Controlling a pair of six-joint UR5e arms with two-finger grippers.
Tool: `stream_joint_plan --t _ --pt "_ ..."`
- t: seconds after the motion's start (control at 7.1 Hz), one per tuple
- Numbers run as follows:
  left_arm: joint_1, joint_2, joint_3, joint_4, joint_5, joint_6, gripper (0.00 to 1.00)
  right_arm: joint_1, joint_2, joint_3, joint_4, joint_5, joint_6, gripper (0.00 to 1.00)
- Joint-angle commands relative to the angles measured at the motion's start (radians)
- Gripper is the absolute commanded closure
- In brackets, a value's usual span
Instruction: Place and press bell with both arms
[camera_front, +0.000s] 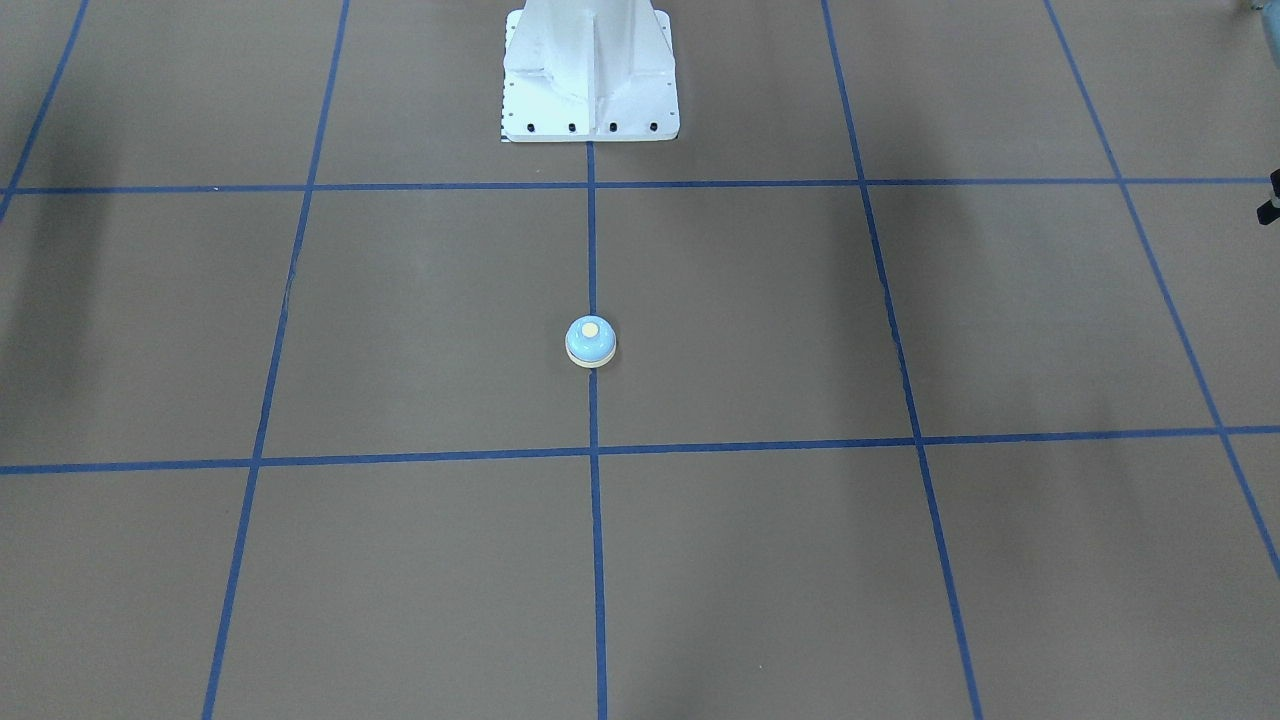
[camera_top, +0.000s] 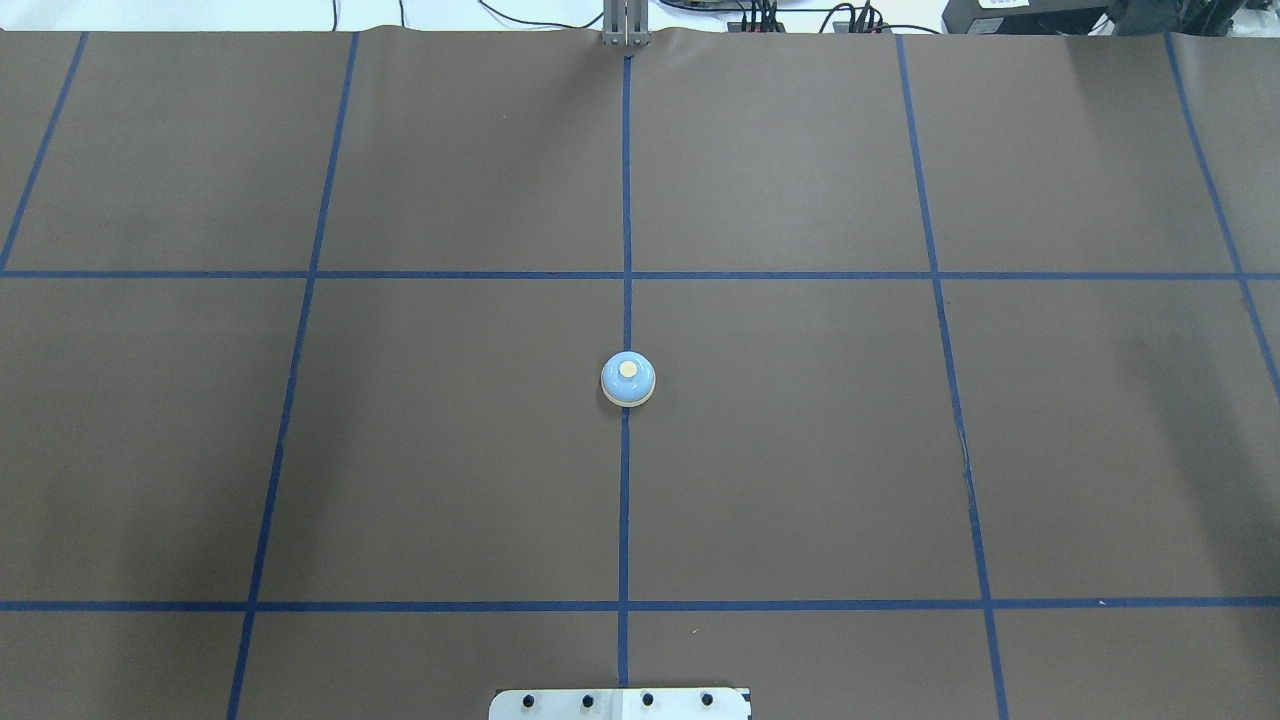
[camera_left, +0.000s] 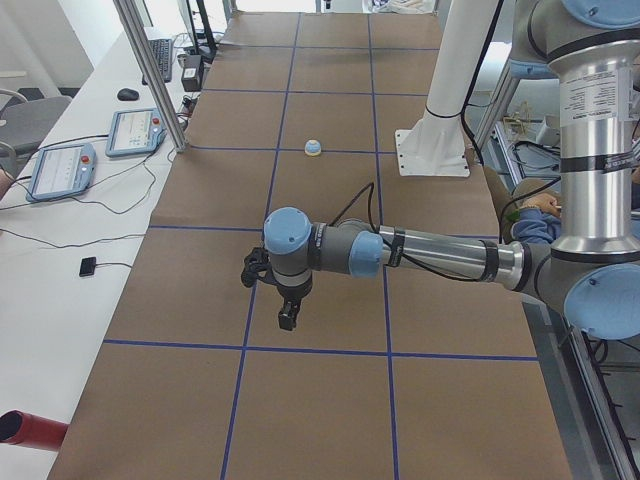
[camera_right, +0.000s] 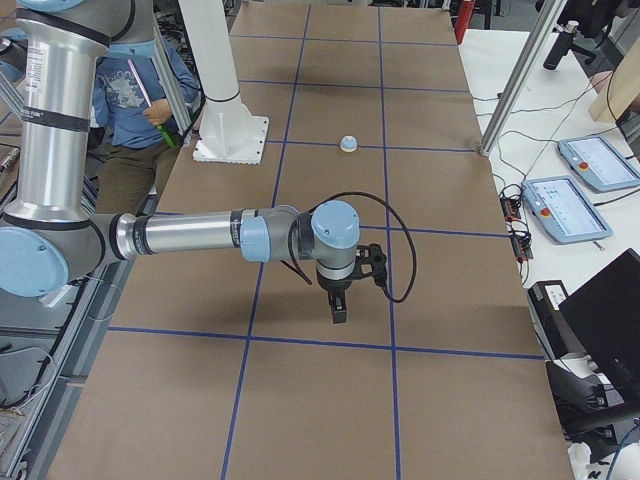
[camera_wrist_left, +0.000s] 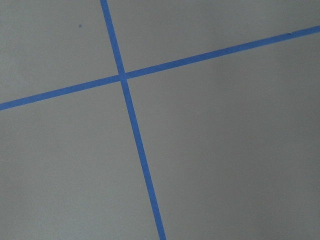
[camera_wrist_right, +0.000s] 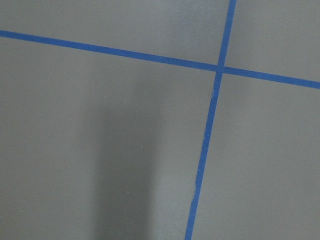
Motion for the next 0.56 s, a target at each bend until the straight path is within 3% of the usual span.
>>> stream_joint_plan --t 0.0,0.42 --pt "0.001 -0.001 -0.001 -0.001 0.003 -0.009 0.01 0.001 -0.001 0.004 0.024 -0.018 0.0 0.0" --pt "-0.011 0.001 -0.007 -0.002 0.002 -0.009 0.01 -0.001 0.007 0.004 0.025 -0.004 0.009 0.0"
